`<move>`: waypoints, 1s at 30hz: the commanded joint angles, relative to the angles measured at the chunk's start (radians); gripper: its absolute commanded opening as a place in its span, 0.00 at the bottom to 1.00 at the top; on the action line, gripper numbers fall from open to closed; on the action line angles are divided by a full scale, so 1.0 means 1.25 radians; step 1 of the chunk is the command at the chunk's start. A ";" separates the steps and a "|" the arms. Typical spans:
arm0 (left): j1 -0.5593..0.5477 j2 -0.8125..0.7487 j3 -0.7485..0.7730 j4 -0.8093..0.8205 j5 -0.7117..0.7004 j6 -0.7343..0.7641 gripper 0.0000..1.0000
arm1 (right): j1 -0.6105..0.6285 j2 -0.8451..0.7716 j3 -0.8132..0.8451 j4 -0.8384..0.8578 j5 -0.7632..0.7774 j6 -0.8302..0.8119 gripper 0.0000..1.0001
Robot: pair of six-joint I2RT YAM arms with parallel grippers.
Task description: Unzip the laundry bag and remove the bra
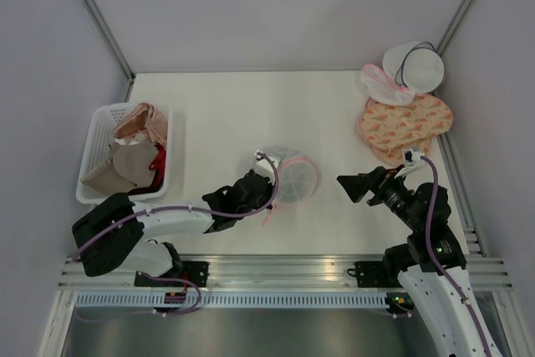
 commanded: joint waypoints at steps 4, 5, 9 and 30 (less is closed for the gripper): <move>-0.004 -0.083 0.063 0.020 -0.007 -0.051 0.02 | 0.003 -0.024 0.037 -0.018 0.003 -0.009 0.98; -0.002 -0.123 0.068 0.008 -0.010 -0.085 0.02 | 0.003 -0.024 0.039 -0.019 0.003 -0.010 0.98; -0.002 -0.213 0.069 -0.003 -0.015 -0.175 0.02 | 0.003 -0.018 0.039 -0.019 0.001 -0.012 0.98; 0.269 -0.183 -0.061 0.281 0.479 -0.455 0.02 | 0.005 0.149 0.044 0.009 -0.110 -0.101 0.98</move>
